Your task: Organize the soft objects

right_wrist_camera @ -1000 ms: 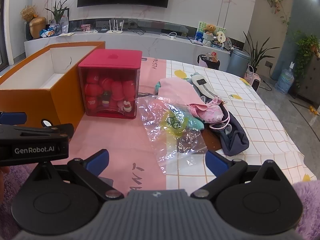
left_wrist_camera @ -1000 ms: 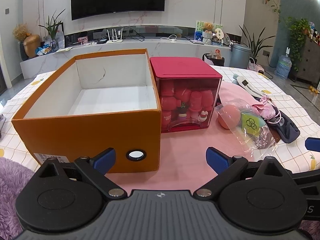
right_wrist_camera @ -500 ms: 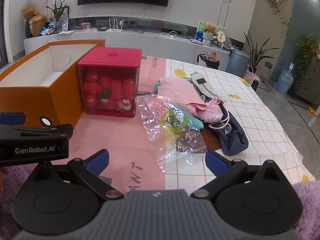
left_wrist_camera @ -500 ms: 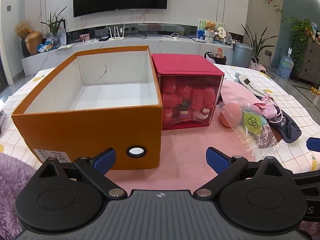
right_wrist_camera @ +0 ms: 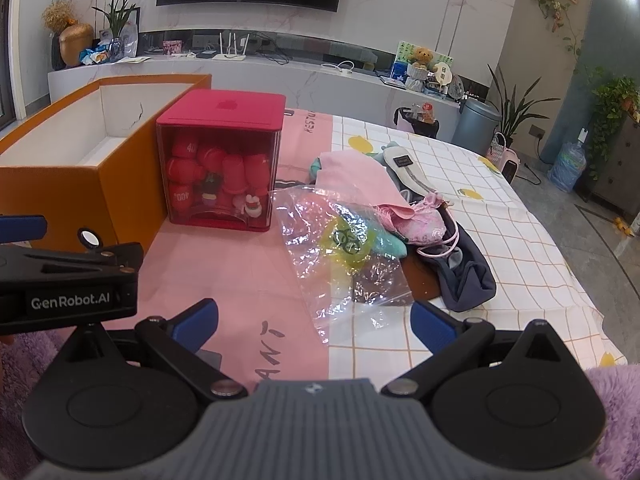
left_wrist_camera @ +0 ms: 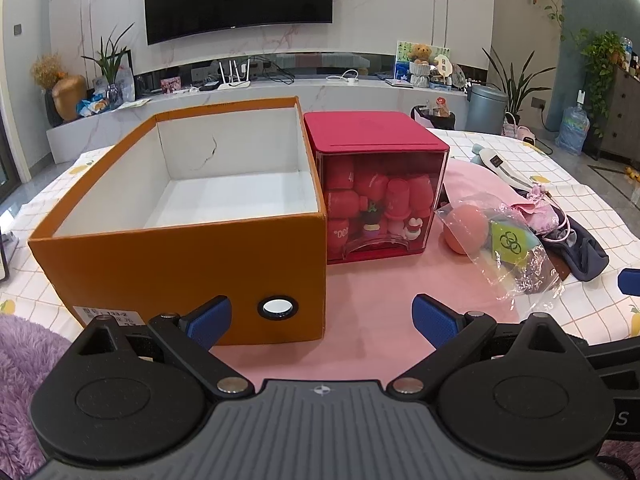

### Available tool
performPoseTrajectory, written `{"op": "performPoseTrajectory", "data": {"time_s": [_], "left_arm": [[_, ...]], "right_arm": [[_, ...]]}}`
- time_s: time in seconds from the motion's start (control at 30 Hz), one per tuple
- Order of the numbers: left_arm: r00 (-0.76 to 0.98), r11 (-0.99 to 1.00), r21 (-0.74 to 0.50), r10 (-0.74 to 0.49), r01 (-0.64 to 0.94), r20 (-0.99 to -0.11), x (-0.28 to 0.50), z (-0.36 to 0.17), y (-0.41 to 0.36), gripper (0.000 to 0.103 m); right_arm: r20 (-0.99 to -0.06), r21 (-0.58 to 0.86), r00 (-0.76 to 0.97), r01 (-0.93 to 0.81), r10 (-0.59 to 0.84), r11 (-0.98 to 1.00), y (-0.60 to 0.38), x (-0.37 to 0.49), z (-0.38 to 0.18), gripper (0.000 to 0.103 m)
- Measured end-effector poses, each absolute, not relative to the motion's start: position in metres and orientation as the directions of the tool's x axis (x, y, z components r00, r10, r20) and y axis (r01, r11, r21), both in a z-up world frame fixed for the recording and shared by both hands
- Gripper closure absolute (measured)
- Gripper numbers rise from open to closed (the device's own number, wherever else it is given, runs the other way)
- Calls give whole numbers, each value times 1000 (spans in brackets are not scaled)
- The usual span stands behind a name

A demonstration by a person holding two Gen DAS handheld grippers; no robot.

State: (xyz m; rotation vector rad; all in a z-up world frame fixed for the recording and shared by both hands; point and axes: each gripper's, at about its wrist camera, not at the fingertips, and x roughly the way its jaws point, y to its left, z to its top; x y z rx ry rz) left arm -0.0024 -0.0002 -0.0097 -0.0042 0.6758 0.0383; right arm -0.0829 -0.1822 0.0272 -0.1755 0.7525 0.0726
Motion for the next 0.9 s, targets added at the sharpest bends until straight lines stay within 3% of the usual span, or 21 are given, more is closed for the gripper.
{"op": "performPoseTrajectory", "data": {"time_s": [0.9], "left_arm": [[777, 999, 13, 39, -39, -628, -3, -10, -1, 0]], "right_arm": [[-685, -143, 728, -131, -3, 981, -180, -84, 26, 3]]}}
